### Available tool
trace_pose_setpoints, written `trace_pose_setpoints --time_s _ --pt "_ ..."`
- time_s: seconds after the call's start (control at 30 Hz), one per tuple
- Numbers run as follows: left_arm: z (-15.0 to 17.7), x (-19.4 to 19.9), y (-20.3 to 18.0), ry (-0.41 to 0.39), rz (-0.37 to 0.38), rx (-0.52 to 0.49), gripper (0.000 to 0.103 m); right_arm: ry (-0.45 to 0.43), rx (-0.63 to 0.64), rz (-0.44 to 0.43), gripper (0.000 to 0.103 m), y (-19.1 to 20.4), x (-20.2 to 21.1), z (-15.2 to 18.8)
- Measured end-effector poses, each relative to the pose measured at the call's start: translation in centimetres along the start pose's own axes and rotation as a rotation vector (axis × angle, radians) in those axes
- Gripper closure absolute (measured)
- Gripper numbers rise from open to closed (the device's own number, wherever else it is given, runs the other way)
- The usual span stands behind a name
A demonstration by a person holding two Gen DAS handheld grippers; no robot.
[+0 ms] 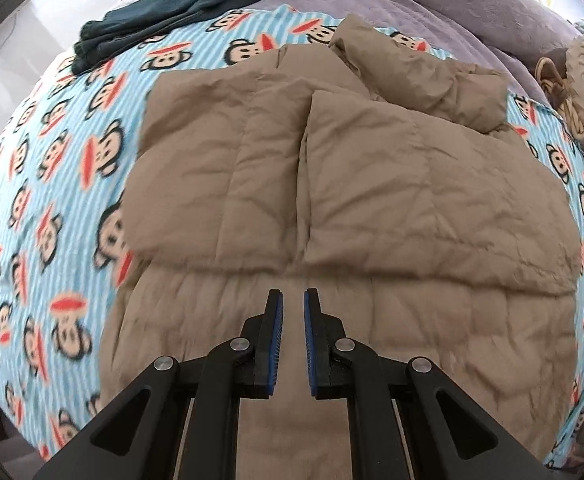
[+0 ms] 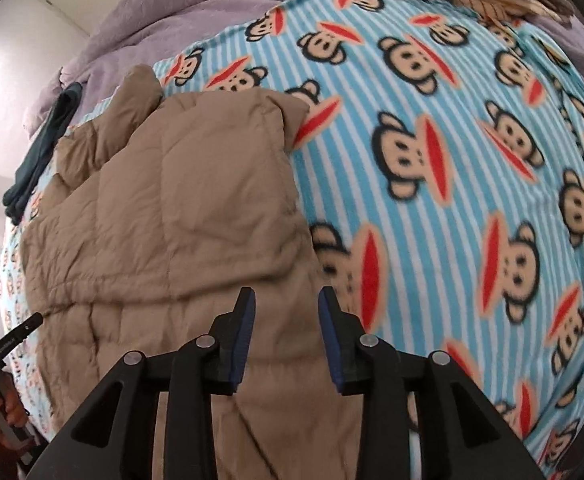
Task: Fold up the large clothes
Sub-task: 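Grasp the folded jacket edge again with both grippers, then open both grippers and move them back over the folded beige jacket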
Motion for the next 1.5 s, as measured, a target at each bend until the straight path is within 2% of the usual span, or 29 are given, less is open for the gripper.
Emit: trace_pose_setpoints --time_s 0.2,0.33,0.57,0.8,0.83,0.87,0.9,0.93,1.0,1.1,1.17,1.23,1.33,1.5 --pt "2.8 4.1 -0.9 0.000 0.011 0.030 0.091 0.008 -0.004 -0.040 0.056 0.2 2.9 2.3" --pt "4.4 5.9 -2.0 -0.002 0.012 0.031 0.091 -0.014 0.012 -0.068 0.043 0.7 4.9 2.8" --pt "7.0 9.1 -3.2 -0.013 0.014 0.051 0.091 -0.018 0.040 -0.130 0.028 1.5 7.5 4.0" --pt "9.6 11.8 -4.1 -0.025 0.035 0.069 0.091 -0.004 0.070 -0.153 0.026 1.3 9.0 6.4" --pt "9.8 12.0 -4.2 -0.027 0.039 0.069 0.088 -0.006 0.068 -0.152 0.026 1.2 9.2 6.6" --pt "9.9 12.3 -4.3 -0.030 0.058 0.059 0.044 -0.010 0.065 -0.151 0.026 1.2 9.6 6.8" --pt "10.1 12.6 -4.2 -0.034 0.058 0.060 0.010 -0.013 0.062 -0.150 0.026 1.1 9.8 7.0" --pt "10.1 13.2 -3.9 -0.073 0.039 0.065 0.003 -0.017 0.059 -0.148 0.026 1.1 10.1 7.2" --pt "10.0 13.9 -3.8 -0.109 0.041 0.031 0.001 -0.029 0.054 -0.140 0.026 1.2 10.7 7.6" --pt "10.3 14.0 -3.5 -0.107 0.049 -0.024 0.001 -0.049 0.035 -0.126 0.026 1.5 11.5 8.3" --pt "10.6 14.0 -3.0 -0.108 0.048 -0.045 0.001 -0.055 0.019 -0.123 0.022 1.9 11.9 8.8" --pt "10.9 14.1 -2.3 -0.106 0.052 -0.054 0.001 -0.063 0.009 -0.123 0.021 2.4 12.2 9.5" --pt "11.4 14.2 -1.2 -0.104 0.061 -0.060 0.001 -0.079 -0.011 -0.131 0.011 3.2 12.7 10.6" --pt "12.8 14.1 0.9 -0.101 0.070 -0.074 0.001 -0.133 -0.045 -0.136 0.011 4.5 13.4 12.3"
Point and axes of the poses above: each gripper's, at about its wrist camera, not at the fingertips, and x roughly against the way its jaws point, y to its left, z to its underside, the point moved 8 cm from there along -x, roughly the way its jaws point, and after that the axes turned 9 degrees about -y, right-handed, at the moved point
